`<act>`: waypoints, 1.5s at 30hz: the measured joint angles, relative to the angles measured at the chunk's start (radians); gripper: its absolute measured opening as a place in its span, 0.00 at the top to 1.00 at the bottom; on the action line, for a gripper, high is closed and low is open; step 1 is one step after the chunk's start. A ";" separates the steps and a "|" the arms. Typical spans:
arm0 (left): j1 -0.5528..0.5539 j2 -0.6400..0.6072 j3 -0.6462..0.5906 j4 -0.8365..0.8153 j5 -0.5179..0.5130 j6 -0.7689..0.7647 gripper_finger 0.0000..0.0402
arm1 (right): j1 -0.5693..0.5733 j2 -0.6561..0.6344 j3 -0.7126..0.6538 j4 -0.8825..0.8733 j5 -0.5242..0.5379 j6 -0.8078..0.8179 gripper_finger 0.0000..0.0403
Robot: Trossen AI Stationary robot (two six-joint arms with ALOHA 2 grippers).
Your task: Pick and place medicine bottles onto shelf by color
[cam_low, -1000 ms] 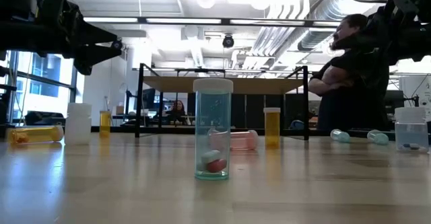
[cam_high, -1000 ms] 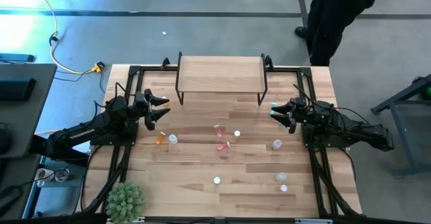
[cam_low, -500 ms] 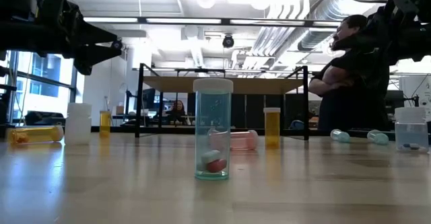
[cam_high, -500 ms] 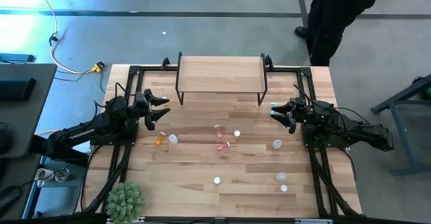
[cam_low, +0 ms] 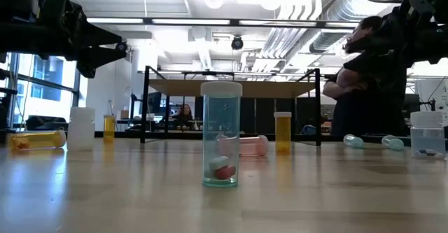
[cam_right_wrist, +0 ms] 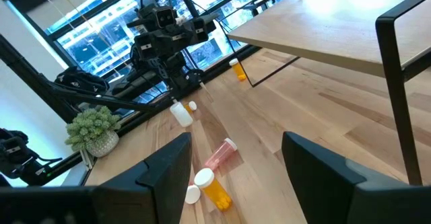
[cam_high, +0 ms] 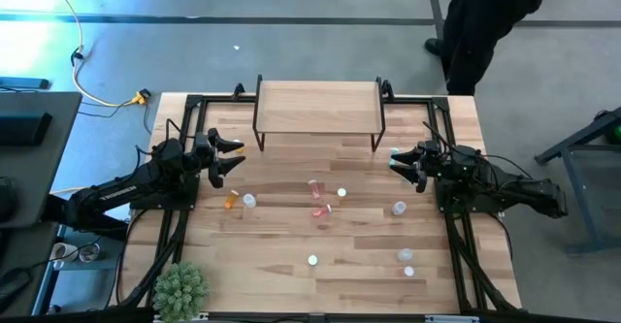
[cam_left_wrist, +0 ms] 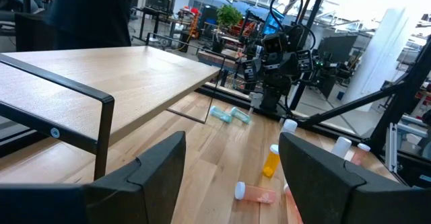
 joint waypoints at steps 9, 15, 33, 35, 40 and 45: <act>0.000 0.000 0.000 0.000 0.000 0.000 0.43 | -0.001 0.000 0.000 0.005 0.000 0.003 0.45; 0.000 0.000 0.000 0.000 0.000 0.000 0.43 | -0.001 0.000 0.000 0.006 0.000 0.200 0.45; 0.000 0.000 0.000 0.000 0.000 0.000 0.43 | -0.001 0.000 0.000 0.255 0.155 0.427 0.45; 0.000 0.000 0.000 0.000 -0.001 0.000 0.43 | -0.001 0.000 0.000 0.296 0.161 0.406 0.45; 0.000 0.000 0.000 0.000 -0.001 -0.042 0.43 | -0.001 0.022 0.061 0.302 0.161 0.324 0.45; 0.000 0.000 0.000 0.001 -0.002 -0.149 0.43 | -0.001 0.108 0.164 0.296 0.160 0.158 0.45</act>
